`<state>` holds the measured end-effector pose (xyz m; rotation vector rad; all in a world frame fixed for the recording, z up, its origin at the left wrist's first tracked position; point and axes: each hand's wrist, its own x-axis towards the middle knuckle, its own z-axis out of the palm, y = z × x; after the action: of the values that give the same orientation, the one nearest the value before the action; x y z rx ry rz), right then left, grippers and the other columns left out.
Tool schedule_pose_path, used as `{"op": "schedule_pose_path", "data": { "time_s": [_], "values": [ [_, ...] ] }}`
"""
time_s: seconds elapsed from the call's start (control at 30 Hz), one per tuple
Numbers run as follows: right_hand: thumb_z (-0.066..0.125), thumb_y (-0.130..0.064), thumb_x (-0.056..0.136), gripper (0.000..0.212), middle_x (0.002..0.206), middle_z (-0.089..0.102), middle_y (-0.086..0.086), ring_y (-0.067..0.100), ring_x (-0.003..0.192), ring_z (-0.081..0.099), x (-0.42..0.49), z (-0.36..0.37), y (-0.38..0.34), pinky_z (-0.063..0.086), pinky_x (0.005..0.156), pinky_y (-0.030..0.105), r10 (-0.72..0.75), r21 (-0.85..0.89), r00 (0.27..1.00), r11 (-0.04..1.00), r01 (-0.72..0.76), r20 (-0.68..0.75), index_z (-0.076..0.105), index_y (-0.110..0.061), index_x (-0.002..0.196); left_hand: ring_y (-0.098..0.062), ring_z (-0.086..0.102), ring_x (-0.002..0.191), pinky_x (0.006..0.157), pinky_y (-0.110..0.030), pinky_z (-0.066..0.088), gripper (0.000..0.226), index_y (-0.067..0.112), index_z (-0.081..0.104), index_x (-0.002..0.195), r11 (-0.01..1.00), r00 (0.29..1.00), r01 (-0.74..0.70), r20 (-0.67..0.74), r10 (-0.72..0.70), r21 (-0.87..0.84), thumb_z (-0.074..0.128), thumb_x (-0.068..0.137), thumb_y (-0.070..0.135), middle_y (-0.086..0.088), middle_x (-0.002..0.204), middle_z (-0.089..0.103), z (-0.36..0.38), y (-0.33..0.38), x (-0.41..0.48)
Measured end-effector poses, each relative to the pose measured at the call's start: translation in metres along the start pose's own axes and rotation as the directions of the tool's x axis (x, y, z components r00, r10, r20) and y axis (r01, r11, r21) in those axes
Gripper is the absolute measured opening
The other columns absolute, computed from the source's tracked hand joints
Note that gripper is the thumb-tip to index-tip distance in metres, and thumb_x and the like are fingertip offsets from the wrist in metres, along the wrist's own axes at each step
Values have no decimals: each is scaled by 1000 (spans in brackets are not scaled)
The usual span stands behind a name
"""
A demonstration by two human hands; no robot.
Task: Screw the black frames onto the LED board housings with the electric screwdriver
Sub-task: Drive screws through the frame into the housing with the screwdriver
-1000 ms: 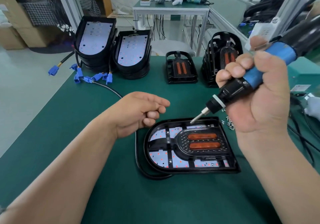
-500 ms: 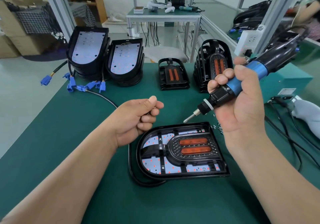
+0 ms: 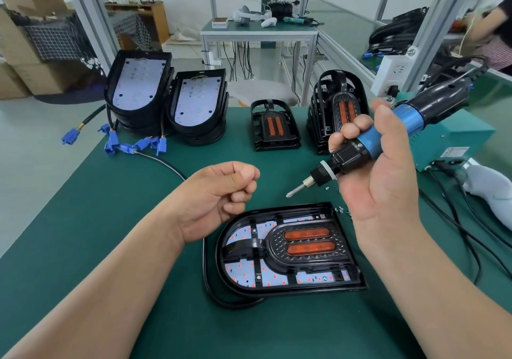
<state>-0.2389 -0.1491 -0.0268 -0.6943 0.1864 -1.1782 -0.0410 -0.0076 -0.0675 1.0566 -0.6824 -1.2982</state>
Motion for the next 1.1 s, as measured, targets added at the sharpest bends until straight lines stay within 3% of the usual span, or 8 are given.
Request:
{"op": "schedule_pose_path", "data": {
  "time_s": [0.17, 0.4, 0.6, 1.1],
  "values": [
    [68, -30, 103, 29, 91, 59, 0, 16, 81, 59, -2, 2, -4, 52, 91, 35, -8, 39, 999, 999, 10, -46, 54, -15, 124, -9, 46, 64, 50, -15, 38, 17, 7, 81, 100, 1000, 1000, 2, 21, -2, 12, 77, 85, 13, -7, 85, 65, -2, 0, 0],
    [59, -24, 108, 15, 95, 59, 0, 18, 91, 56, -6, 5, -1, 50, 99, 35, -13, -10, 999, 1000, 13, -47, 52, -15, 116, -10, 49, 64, 51, -16, 39, 17, 6, 81, 102, 998, 999, 12, 35, -14, 55, 73, 86, 5, -12, 88, 67, 1, 3, 1],
    [58, -25, 106, 21, 99, 57, 0, 17, 94, 54, -10, 11, 3, 47, 107, 36, -31, -19, 1000, 999, 31, 4, 49, -14, 122, -11, 50, 63, 51, -17, 41, 14, 8, 80, 97, 995, 998, 7, 59, -13, 103, 72, 86, 4, -13, 88, 69, 9, 2, 0],
    [62, -24, 103, 28, 99, 57, 1, 17, 94, 56, -10, 9, 2, 46, 111, 37, -45, 22, 999, 999, 45, 8, 48, -13, 125, -11, 48, 63, 51, -17, 41, 14, 8, 80, 97, 989, 996, -18, 94, 5, 143, 71, 88, 4, -15, 88, 70, 17, 2, -2]
  ]
}}
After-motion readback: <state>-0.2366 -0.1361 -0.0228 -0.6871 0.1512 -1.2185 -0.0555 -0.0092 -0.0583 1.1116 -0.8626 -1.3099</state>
